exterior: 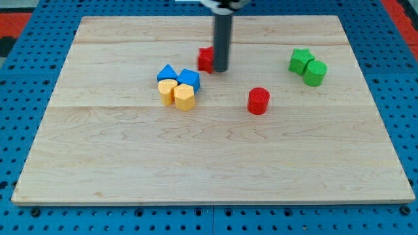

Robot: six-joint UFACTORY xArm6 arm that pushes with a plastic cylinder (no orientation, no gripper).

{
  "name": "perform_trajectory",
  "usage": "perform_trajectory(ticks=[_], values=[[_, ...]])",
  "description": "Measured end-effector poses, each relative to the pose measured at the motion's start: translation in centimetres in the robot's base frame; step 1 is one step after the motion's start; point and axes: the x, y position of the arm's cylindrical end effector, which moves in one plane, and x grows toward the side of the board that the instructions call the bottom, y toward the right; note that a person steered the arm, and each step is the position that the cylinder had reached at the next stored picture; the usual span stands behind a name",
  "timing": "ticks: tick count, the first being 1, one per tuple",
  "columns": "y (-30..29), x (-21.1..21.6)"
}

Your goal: Push the red star left to the blue triangle

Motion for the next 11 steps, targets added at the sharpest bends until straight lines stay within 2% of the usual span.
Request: perform_trajectory(ticks=[1,2,3,4,5,6,7,8,9,10,11], values=[[0.9,-0.8],[7.0,-3.3],[1.5,-4.7],[-6.0,-1.9],[-9.6,-1.9],[-10.7,-4.7],[-12.2,-4.5],[-19.2,-3.4],[-21.4,-5.4],[-25.3,-2.7],[-19.5,-0.3]])
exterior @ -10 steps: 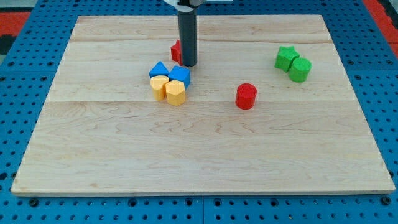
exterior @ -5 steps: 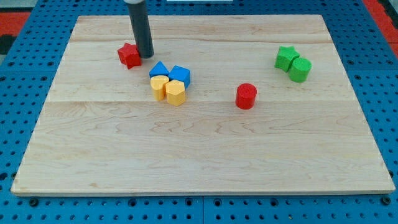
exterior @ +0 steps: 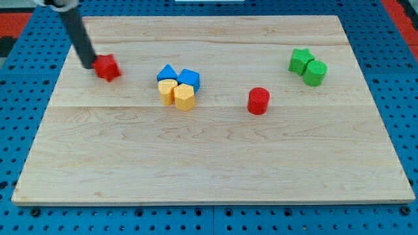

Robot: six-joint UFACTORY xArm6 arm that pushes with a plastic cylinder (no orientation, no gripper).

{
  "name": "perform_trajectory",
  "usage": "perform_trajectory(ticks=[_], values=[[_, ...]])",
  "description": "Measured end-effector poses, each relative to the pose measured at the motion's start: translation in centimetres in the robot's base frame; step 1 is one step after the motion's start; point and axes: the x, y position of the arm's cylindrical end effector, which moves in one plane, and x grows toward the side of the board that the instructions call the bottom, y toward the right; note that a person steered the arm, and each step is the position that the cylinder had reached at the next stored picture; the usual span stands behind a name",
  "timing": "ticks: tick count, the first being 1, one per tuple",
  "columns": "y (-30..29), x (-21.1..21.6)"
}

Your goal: Push the red star left to the blue triangle

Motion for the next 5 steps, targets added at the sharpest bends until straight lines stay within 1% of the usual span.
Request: perform_trajectory(ticks=[1,3,5], values=[[1.8,-0.1],[4.6,3.0],[5.6,3.6]])
